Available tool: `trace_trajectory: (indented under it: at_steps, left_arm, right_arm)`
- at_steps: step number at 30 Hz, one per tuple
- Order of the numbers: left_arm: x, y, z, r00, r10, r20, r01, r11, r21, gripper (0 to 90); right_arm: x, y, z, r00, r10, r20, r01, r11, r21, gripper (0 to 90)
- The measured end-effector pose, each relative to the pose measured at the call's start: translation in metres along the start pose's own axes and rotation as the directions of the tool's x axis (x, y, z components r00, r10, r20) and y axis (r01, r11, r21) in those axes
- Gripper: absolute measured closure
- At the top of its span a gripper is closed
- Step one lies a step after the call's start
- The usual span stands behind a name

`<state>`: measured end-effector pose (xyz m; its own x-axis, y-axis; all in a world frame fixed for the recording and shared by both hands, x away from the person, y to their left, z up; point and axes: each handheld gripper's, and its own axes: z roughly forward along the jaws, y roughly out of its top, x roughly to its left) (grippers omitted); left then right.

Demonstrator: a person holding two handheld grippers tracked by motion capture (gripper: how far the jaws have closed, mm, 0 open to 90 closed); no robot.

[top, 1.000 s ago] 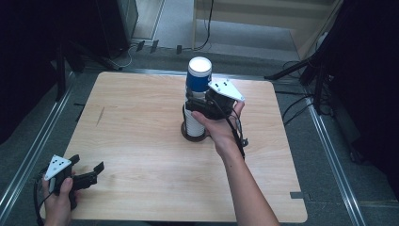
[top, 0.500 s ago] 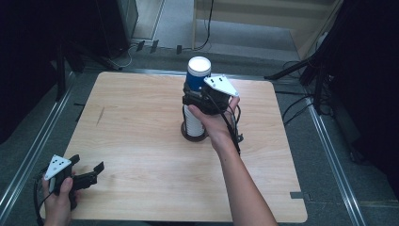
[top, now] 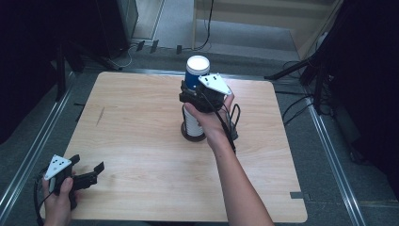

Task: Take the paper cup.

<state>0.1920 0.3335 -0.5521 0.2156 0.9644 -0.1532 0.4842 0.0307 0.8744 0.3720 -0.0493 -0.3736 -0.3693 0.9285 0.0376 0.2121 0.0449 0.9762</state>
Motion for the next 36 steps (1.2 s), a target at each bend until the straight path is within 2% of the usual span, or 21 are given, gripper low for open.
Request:
trace_trajectory:
  at_steps: [11,16,36]
  left_arm:
    - [0.000,0.000,0.000,1.0000,-0.001,0.001,0.001,1.0000,0.001,1.5]
    - [0.000,0.000,0.000,1.0000,-0.003,0.001,0.003,1.0000,0.001,1.5]
    - [0.001,0.000,-0.001,0.9999,-0.015,0.001,0.015,0.9996,-0.025,1.5]
  right_arm:
    - [-0.002,0.001,-0.001,0.9996,-0.022,-0.018,0.022,1.000,0.000,17.4]
    - [-0.002,0.002,-0.002,0.9997,-0.011,-0.020,0.011,1.000,-0.003,17.8]
    - [0.002,0.035,-0.008,1.0000,-0.001,-0.007,0.001,0.999,-0.052,18.4]
